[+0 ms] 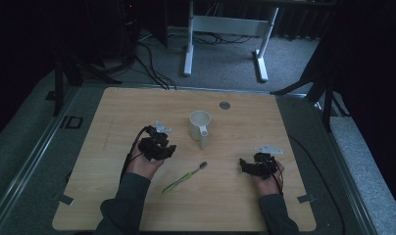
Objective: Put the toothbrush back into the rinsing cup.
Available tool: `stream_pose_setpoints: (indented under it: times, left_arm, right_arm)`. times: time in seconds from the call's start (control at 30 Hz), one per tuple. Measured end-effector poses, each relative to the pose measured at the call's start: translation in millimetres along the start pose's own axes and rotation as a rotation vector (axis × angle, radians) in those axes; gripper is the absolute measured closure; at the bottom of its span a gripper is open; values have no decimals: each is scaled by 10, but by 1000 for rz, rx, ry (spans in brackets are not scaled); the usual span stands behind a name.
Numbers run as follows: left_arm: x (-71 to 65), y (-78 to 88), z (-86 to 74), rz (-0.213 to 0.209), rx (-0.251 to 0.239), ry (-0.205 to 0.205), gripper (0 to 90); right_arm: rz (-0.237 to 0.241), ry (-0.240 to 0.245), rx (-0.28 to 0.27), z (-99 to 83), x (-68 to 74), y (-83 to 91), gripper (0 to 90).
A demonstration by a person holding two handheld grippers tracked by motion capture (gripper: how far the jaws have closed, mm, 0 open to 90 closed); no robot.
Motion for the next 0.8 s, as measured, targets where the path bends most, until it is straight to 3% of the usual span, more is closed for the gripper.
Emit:
stream_pose_setpoints:
  times: [0.57,0.8]
  left_arm:
    - [-85,-82,65,-6,61,-43,645]
    - [-158,-164,71,-13,106,-84,645]
  right_arm:
    - [0,1,-1,0,-1,-1,200]
    - [0,1,0,0,-1,0,200]
Point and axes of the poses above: each handheld gripper's, and its own axes: y roughly backward along the jaws, z roughly out of its top, x roughly to its left, the point moved 2 cm from there along -y, roughly forward along the jaws, and after that the axes turned 5 degrees about -y, right-handed, at the moved point
